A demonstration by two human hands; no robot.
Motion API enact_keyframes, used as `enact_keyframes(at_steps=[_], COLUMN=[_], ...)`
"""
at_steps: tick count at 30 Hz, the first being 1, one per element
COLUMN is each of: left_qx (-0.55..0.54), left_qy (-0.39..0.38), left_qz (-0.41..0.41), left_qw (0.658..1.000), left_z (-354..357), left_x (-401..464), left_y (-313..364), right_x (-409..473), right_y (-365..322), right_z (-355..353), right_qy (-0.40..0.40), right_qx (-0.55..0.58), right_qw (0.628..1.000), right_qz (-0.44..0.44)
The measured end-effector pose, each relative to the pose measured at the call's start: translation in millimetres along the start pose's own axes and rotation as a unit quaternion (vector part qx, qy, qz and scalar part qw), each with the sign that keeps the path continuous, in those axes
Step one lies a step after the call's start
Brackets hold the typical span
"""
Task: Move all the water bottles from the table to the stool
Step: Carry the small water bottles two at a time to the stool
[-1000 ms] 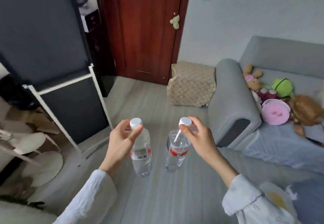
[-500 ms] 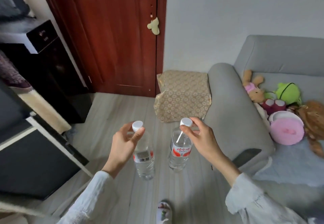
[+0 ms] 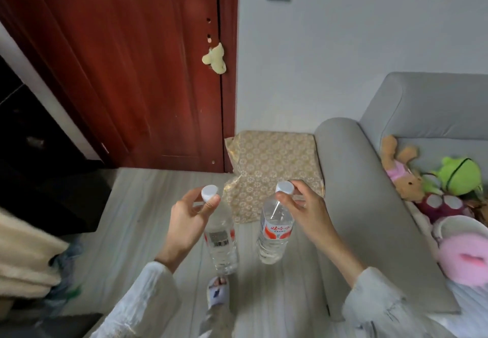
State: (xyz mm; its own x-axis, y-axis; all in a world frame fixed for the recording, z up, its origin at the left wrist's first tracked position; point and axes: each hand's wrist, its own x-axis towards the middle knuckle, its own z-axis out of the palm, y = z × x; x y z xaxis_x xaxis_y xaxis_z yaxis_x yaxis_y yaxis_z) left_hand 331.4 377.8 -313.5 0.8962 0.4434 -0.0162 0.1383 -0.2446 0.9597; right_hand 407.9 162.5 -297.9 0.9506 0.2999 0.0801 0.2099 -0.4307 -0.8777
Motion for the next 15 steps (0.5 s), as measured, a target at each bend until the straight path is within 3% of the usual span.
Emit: enact_keyframes(at_steps=[15], left_qx=[0.069], left_qy=[-0.069], left_qz=[-0.004], left_qw=[0.995], left_z=[70], left_x=[322], left_y=[12], right_x=[297], right_y=[54], right_z=[7], right_qy=[0.044], right_qx=[-0.028], right_qw=[0.997], right_qz=[0.049])
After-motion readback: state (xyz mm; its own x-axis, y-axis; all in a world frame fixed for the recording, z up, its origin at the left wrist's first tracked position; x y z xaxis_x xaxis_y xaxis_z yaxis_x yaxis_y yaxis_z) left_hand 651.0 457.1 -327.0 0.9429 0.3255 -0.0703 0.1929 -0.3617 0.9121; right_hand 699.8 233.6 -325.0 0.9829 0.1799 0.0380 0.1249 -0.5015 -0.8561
